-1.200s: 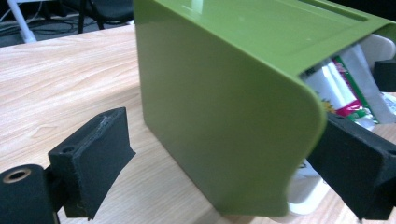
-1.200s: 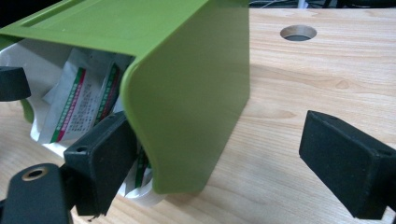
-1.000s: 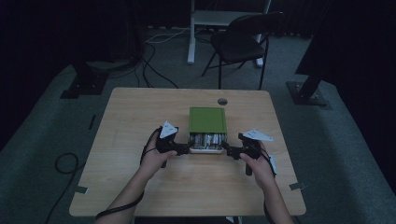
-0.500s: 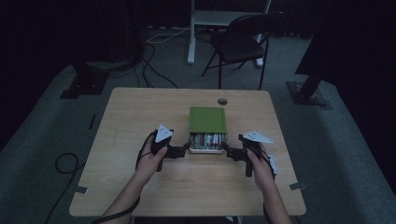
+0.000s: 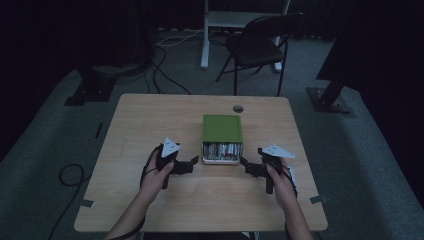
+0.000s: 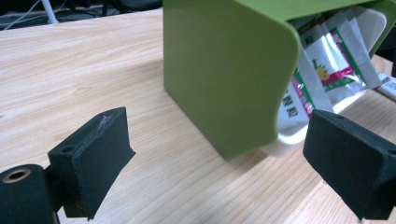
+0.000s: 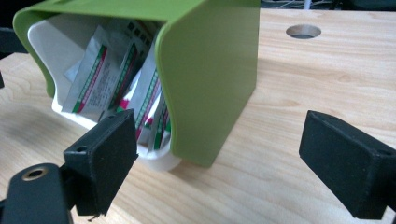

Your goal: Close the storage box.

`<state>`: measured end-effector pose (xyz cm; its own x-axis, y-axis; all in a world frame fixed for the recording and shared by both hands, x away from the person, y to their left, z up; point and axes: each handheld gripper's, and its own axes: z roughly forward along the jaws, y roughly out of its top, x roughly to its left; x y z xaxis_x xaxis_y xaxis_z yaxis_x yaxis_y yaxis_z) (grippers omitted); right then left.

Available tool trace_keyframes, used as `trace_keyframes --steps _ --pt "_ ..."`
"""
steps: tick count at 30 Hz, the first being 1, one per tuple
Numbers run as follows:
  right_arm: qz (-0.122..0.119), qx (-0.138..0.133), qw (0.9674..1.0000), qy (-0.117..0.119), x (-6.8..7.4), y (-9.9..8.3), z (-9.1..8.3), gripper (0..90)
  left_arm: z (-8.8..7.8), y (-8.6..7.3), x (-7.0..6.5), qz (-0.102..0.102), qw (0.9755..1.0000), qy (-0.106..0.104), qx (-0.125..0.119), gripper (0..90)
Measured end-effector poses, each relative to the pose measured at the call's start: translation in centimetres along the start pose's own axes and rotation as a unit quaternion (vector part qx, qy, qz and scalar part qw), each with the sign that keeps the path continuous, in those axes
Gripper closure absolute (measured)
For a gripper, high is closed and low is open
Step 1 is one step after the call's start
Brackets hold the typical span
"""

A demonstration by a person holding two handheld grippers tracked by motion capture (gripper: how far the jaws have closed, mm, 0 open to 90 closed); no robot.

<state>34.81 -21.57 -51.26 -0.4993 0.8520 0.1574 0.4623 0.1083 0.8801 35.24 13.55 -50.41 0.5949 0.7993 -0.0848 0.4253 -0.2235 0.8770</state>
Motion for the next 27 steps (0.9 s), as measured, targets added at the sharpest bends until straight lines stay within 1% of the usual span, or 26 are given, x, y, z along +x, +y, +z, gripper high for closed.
trace_keyframes --steps 2,8,12,14,17,18,19,22,24,26,27 --pt "0.003 0.004 1.0000 -0.001 0.0 -0.3 -0.1 11.0 -0.1 -0.3 0.2 0.002 1.0000 0.005 0.008 8.2" --pt "-0.002 0.011 0.9999 -0.001 0.0 -1.2 -0.3 11.0 -0.5 -0.9 0.5 -0.001 0.9999 0.009 0.013 8.2" --pt "-0.002 0.011 0.9999 0.000 0.1 -1.6 -0.6 11.1 -0.6 -1.3 0.5 0.006 0.9996 0.016 0.021 8.2" --pt "-0.004 0.013 0.9999 0.000 0.1 -1.8 -0.8 11.0 -0.7 -1.5 0.6 0.005 0.9995 0.020 0.023 8.2" --pt "-0.007 0.016 0.9999 0.000 0.1 -2.2 -1.1 11.0 -0.8 -1.7 0.6 0.002 0.9995 0.019 0.027 8.2" --pt "-0.007 0.016 0.9999 0.000 0.1 -2.3 -1.2 11.1 -1.0 -1.9 0.7 -0.004 0.9994 0.022 0.028 8.2" --pt "-0.007 0.016 0.9998 0.000 0.2 -2.4 -1.2 11.0 -1.1 -2.0 0.7 -0.006 0.9993 0.024 0.030 8.2" --pt "-0.011 0.017 0.9998 -0.001 0.2 -2.7 -1.4 11.1 -1.3 -2.1 0.7 -0.006 0.9986 0.037 0.036 8.2" --pt "-0.012 0.018 0.9998 0.000 0.3 -2.9 -1.6 11.1 -1.4 -2.2 0.7 -0.002 0.9983 0.041 0.041 8.2" --pt "-0.018 0.022 0.9996 -0.002 0.4 -3.1 -1.6 11.0 -1.6 -2.3 0.8 -0.010 0.9981 0.045 0.042 8.2" --pt "-0.020 0.023 0.9995 -0.002 0.5 -3.2 -1.7 11.0 -1.6 -2.4 0.8 -0.008 0.9979 0.048 0.042 8.2"
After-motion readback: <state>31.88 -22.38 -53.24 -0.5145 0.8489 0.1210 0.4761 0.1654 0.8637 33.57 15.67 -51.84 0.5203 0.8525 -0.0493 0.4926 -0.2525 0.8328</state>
